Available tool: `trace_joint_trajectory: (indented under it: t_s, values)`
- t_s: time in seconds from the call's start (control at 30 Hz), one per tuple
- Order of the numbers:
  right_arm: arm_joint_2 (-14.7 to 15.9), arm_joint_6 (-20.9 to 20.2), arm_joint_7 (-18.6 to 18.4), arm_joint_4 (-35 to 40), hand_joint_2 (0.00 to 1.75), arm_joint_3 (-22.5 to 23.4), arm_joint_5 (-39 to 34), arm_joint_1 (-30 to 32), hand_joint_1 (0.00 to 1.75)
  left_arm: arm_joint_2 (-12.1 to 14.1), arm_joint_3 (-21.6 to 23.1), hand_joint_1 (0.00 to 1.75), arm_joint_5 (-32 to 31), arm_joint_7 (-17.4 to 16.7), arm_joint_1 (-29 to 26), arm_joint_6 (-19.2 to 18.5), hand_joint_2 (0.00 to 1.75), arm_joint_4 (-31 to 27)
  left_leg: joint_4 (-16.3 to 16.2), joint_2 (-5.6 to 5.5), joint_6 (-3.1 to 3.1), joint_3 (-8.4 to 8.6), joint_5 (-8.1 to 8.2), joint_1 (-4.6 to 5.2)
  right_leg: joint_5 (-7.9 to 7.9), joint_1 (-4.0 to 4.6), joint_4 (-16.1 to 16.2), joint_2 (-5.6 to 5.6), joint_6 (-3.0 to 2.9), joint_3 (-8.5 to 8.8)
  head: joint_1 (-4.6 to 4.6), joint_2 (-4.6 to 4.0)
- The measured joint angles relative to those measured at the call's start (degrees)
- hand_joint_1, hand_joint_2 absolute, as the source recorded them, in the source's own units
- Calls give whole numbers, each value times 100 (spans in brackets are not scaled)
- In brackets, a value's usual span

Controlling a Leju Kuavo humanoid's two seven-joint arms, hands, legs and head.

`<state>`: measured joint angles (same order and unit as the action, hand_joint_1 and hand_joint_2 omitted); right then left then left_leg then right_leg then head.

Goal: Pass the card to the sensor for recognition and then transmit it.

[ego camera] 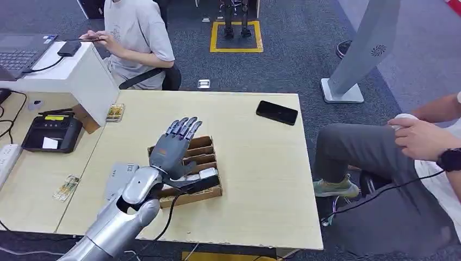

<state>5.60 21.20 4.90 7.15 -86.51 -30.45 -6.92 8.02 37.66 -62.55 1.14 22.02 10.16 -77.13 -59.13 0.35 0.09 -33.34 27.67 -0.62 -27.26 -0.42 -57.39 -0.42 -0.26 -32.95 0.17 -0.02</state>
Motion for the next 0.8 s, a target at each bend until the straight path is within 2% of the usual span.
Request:
trace_joint_trajectory:
  t_s: [0.27,0.4,0.7,0.8]
  values:
    - [0,4,-7,0,0,-15,-11,4,0,-11,-41,0,6,57,26,-144,175,168,0,0,0,0,0,1,0,-1,0,-1,0,0,0,0]
    - [0,7,0,0,0,-46,-44,2,0,28,-50,0,299,245,121,-417,175,212,0,-3,0,1,0,1,0,-1,0,-4,0,2,-2,0]
    - [0,9,20,0,0,-87,-39,9,0,118,-61,0,586,385,155,-544,175,218,0,-2,0,1,0,0,0,-1,0,-3,0,2,-2,0]
    - [0,20,42,0,0,-90,-61,10,0,153,-61,0,939,535,172,-675,175,184,0,-2,0,1,0,0,0,-1,0,-3,0,2,-2,0]
